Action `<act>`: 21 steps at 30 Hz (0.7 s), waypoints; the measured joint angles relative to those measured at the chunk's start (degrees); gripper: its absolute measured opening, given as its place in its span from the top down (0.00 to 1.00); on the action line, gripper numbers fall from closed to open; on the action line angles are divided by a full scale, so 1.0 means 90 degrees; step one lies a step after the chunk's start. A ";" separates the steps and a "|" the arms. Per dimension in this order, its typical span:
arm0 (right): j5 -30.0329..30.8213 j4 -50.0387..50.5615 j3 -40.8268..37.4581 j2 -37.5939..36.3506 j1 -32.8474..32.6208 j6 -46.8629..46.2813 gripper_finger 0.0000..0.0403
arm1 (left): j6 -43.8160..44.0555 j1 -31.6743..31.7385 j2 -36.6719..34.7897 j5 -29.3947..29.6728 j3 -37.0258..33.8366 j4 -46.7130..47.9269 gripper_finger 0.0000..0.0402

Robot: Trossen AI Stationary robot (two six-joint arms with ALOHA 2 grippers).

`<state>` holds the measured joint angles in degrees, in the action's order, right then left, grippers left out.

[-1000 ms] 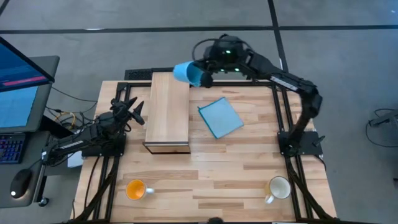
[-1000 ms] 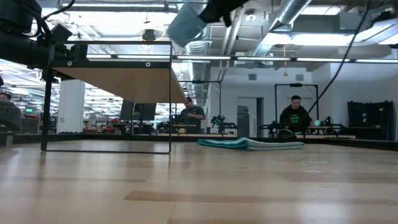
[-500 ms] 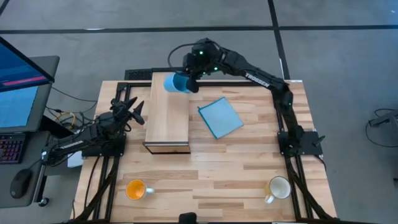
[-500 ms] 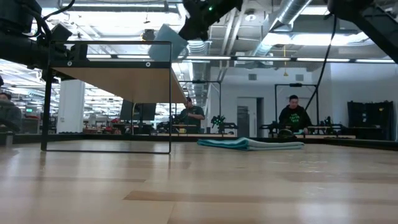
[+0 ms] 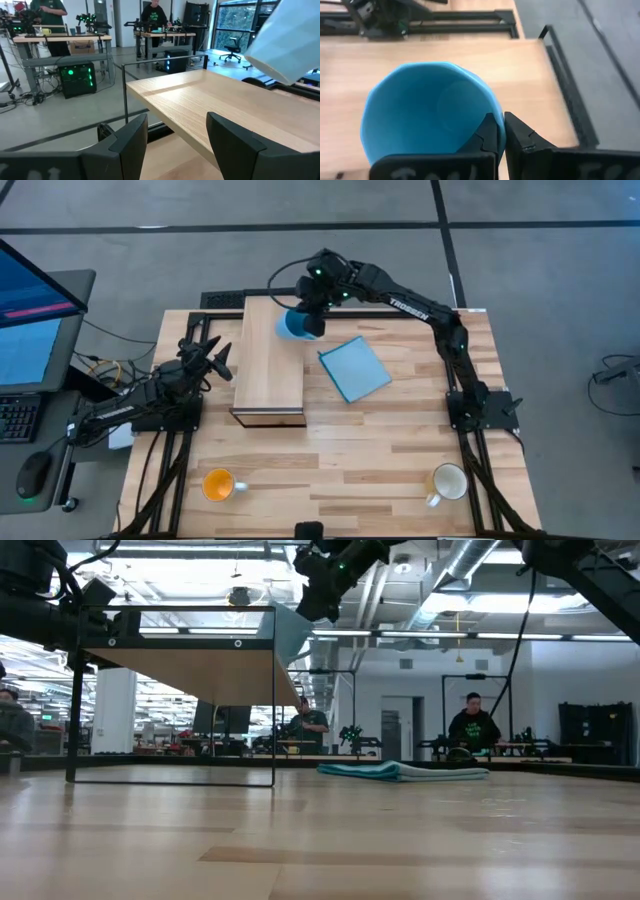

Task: Stack small to large cups/mugs on shelf
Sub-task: Put the blue mug on the shelf

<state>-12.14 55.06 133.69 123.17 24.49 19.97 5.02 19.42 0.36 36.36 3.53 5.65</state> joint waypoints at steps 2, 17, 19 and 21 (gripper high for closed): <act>0.0034 0.0289 0.0000 0.0000 0.0017 0.0012 0.95 | -0.0001 0.0000 0.0000 0.0002 0.0000 0.0000 0.52; 0.0182 -0.0198 0.0029 0.0364 0.0007 0.0000 0.95 | 0.0008 0.0000 0.0000 0.0006 -0.0001 0.0001 0.52; 0.0216 -0.0358 0.0025 0.0423 0.0008 -0.0044 0.95 | 0.0008 0.0000 0.0002 0.0006 -0.0002 0.0001 0.52; 0.0195 -0.0361 0.0034 0.0484 -0.0013 -0.0023 0.95 | 0.0007 0.0000 0.0025 0.0007 0.0000 0.0002 0.52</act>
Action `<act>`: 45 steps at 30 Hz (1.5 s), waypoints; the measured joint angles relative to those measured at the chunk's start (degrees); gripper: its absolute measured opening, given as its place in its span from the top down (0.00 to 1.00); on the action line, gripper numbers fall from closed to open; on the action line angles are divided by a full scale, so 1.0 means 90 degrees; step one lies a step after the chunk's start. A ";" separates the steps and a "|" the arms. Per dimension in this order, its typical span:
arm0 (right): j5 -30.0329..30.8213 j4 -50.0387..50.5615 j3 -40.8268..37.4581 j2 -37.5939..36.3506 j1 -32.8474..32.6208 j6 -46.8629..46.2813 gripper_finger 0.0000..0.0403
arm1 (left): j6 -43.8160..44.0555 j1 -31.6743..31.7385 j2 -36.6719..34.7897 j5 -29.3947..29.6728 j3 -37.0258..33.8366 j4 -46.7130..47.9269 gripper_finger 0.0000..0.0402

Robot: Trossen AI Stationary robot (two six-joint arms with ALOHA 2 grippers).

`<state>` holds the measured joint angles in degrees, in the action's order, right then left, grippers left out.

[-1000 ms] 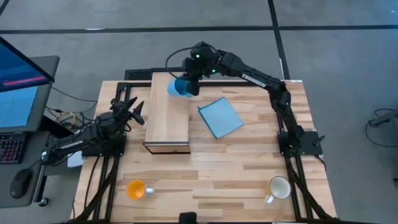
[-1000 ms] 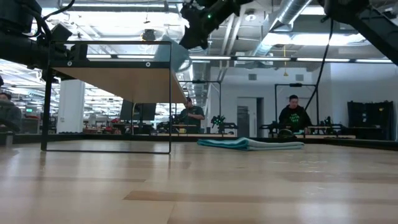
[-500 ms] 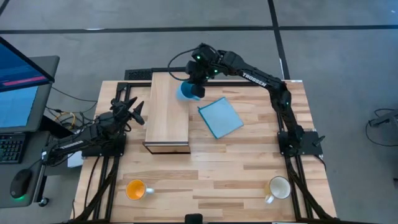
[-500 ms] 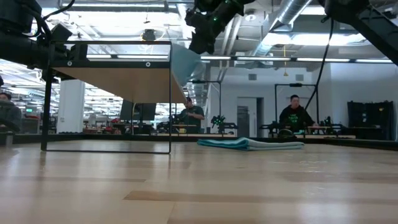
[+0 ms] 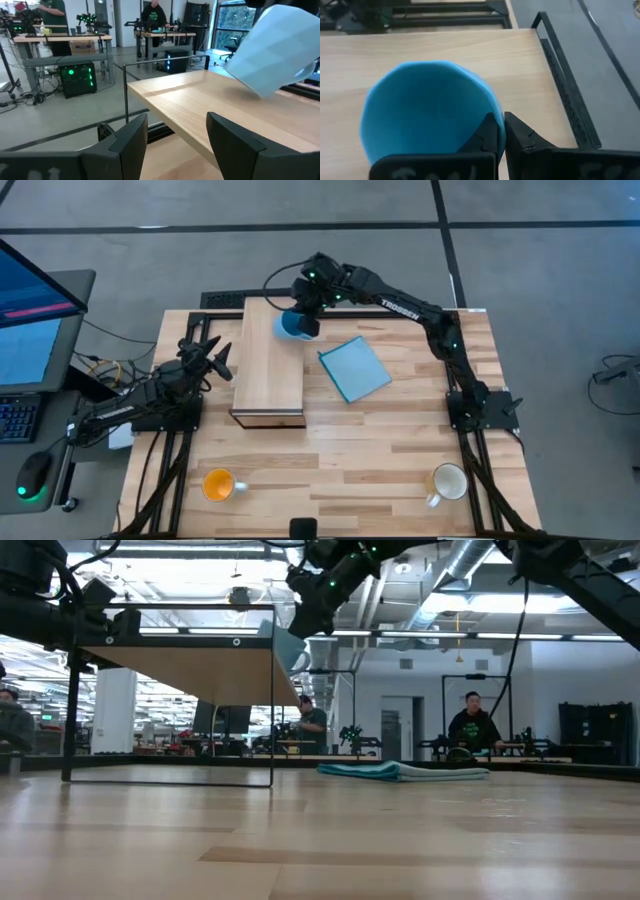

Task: Stack small to large cups/mugs on shelf
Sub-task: Put the blue mug on the shelf

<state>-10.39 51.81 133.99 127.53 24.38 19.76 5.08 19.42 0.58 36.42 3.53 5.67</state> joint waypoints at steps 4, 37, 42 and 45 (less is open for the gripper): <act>-0.0011 -0.0052 -0.0002 0.0023 0.0005 -0.0003 0.95 | -0.0018 0.0000 0.0050 0.0007 0.0000 -0.0001 0.52; -0.0112 -0.0527 -0.0056 0.0023 -0.0053 -0.0024 0.89 | -0.0106 0.0000 0.0104 0.0044 0.0000 0.0000 0.52; -0.0180 -0.0651 -0.0058 0.0026 -0.0053 -0.0025 0.89 | -0.0109 0.0000 0.0104 0.0044 0.0000 0.0000 0.52; -0.0180 -0.0738 -0.0058 0.0026 -0.0059 -0.0025 0.89 | -0.0106 0.0000 0.0104 0.0044 0.0000 0.0000 0.52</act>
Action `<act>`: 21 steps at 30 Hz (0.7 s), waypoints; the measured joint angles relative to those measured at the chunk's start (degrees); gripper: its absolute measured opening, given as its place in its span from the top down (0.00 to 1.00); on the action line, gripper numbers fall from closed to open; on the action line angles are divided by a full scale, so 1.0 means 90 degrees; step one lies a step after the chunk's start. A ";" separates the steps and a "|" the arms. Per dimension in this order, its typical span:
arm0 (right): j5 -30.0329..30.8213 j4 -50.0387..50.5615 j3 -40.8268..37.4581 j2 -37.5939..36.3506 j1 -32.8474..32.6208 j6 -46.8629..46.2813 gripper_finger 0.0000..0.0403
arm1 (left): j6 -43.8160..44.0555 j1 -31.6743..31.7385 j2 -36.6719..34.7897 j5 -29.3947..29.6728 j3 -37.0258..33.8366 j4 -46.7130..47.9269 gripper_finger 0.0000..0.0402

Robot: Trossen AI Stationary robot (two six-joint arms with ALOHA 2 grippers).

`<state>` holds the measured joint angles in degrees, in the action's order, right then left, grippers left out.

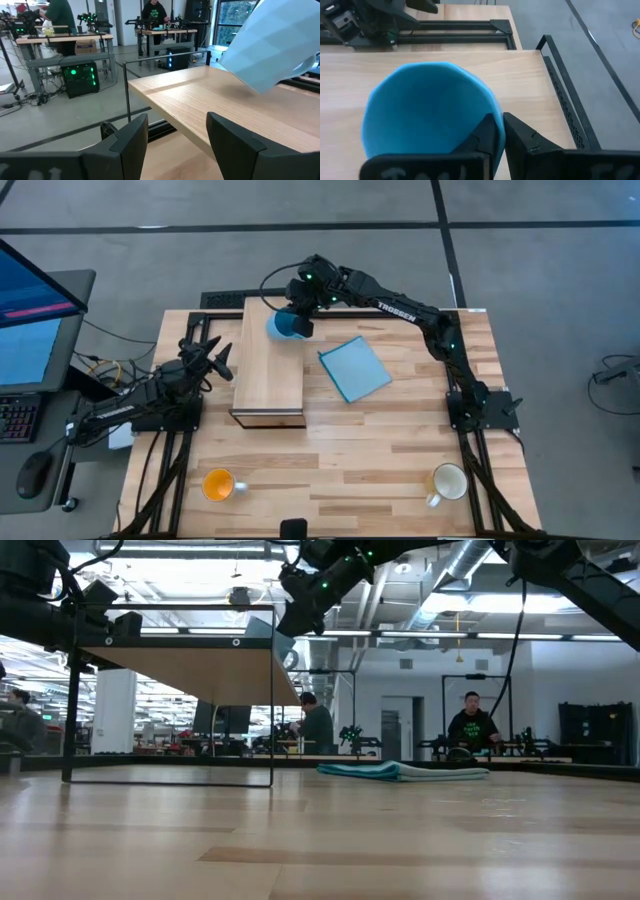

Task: Stack small to large cups/mugs on shelf
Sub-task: Put the blue mug on the shelf

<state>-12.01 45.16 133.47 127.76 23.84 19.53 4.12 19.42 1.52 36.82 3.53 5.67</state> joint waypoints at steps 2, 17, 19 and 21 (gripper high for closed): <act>-0.0002 -0.0030 0.0000 0.0000 -0.0003 -0.0002 0.89 | -0.0002 0.0000 0.0000 0.0000 0.0000 0.0000 0.52; -0.0002 0.0144 0.0005 -0.0002 -0.0086 -0.0002 0.88 | -0.0002 0.0002 0.0000 0.0002 0.0000 0.0000 0.52; 0.0000 0.0145 0.0007 -0.0003 -0.0086 -0.0005 0.88 | -0.0002 0.0002 0.0000 0.0002 0.0000 0.0000 0.52; 0.0000 0.0144 0.0007 -0.0005 -0.0083 -0.0010 0.88 | -0.0002 0.0001 0.0000 0.0001 0.0000 0.0000 0.52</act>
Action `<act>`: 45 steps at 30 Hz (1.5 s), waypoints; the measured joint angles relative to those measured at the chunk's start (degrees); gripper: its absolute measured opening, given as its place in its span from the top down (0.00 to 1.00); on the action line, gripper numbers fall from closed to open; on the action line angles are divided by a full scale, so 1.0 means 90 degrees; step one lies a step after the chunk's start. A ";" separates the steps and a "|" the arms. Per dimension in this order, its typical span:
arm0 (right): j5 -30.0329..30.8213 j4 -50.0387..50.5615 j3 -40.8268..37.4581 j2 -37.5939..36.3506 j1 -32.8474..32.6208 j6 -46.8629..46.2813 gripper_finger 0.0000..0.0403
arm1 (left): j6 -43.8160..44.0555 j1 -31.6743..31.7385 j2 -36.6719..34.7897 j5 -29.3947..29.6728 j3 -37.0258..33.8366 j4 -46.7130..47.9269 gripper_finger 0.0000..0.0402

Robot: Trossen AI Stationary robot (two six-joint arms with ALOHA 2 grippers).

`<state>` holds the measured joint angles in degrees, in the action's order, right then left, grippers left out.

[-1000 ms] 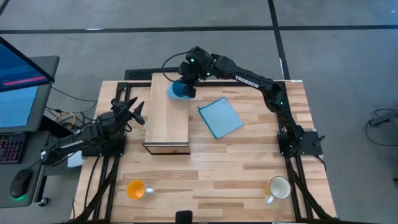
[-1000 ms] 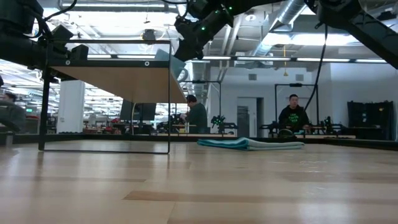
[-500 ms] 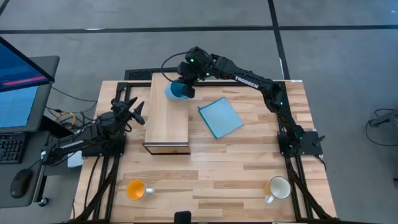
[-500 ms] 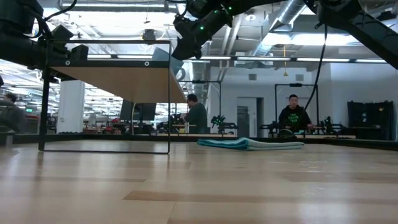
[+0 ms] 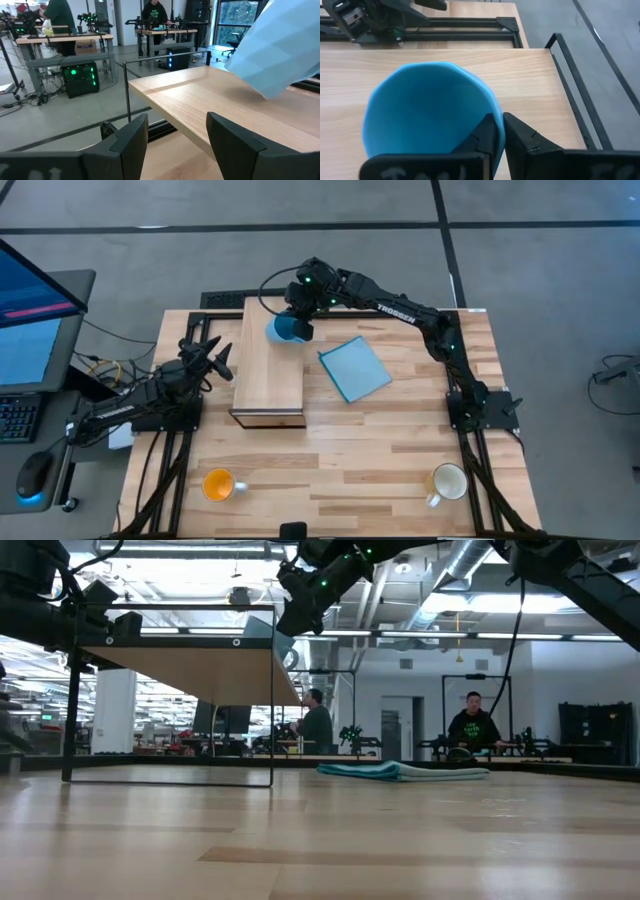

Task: Stack small to large cups/mugs on shelf
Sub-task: Put the blue mug on the shelf

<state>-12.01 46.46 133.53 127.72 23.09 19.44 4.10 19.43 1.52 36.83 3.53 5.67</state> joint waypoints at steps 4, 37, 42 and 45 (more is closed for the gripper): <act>0.0001 -0.0002 0.0000 -0.0002 0.0002 0.0005 0.88 | 0.0000 0.0001 0.0000 0.0001 0.0000 0.0000 0.52; -0.0017 0.0051 0.0024 -0.0041 0.0002 0.0002 0.77 | 0.0000 0.0002 0.0000 0.0001 0.0000 0.0000 0.52; -0.0017 0.0019 0.0024 -0.0041 0.0002 0.0000 0.75 | 0.0001 0.0002 0.0000 0.0000 0.0000 0.0000 0.52; -0.0017 -0.0068 0.0022 -0.0039 0.0000 -0.0067 0.75 | 0.0000 0.0002 0.0000 0.0000 0.0000 -0.0001 0.52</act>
<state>-12.16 45.85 133.73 127.37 23.09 18.84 4.10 19.44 1.52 36.83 3.53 5.66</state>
